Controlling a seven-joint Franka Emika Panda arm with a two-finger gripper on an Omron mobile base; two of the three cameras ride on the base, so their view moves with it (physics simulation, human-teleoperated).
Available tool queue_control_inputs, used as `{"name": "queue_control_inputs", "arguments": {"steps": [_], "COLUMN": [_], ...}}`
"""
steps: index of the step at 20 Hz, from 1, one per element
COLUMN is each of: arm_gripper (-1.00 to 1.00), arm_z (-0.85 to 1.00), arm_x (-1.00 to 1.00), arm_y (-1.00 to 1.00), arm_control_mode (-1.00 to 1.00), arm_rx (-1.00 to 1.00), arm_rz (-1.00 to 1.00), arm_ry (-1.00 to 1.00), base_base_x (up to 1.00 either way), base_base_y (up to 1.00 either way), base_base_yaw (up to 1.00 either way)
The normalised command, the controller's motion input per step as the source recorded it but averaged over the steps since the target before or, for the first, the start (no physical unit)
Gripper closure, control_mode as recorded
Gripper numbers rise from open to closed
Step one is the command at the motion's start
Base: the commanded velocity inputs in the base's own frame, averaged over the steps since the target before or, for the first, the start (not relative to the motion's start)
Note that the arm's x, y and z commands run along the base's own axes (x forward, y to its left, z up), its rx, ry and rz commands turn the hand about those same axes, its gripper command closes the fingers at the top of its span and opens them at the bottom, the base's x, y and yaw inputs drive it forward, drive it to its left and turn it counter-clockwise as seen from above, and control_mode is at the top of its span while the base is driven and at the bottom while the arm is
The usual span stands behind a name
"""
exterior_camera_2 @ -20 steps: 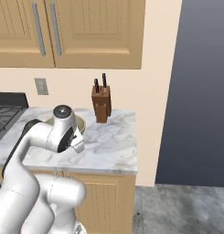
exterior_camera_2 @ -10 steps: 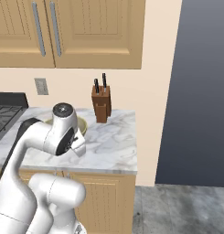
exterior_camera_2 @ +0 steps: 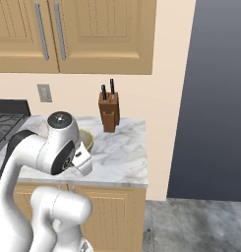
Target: Pick the cup and bowl from the counter and place them on the counter next to the sink.
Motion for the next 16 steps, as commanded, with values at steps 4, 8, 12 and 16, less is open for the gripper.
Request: {"name": "queue_control_inputs", "arguments": {"steps": [4, 8, 12, 16], "arm_gripper": [1.00, 1.00, 1.00, 1.00], "arm_z": [0.15, 0.05, 0.00, 0.02], "arm_x": [-0.30, -0.44, -0.37, -0.31], "arm_y": [0.00, -0.09, -0.31, -0.43], "arm_control_mode": [-1.00, -1.00, -1.00, -1.00], "arm_rx": [-0.14, -0.02, 0.00, 0.00], "arm_rz": [0.16, 0.24, 0.33, 0.37], "arm_ry": [0.00, -0.03, 0.00, 0.00], "base_base_x": [0.00, 0.00, 0.00, 0.00], "base_base_y": [0.00, 0.00, 0.00, 0.00], "base_base_yaw": [0.00, 0.00, 0.00, 0.00]}}
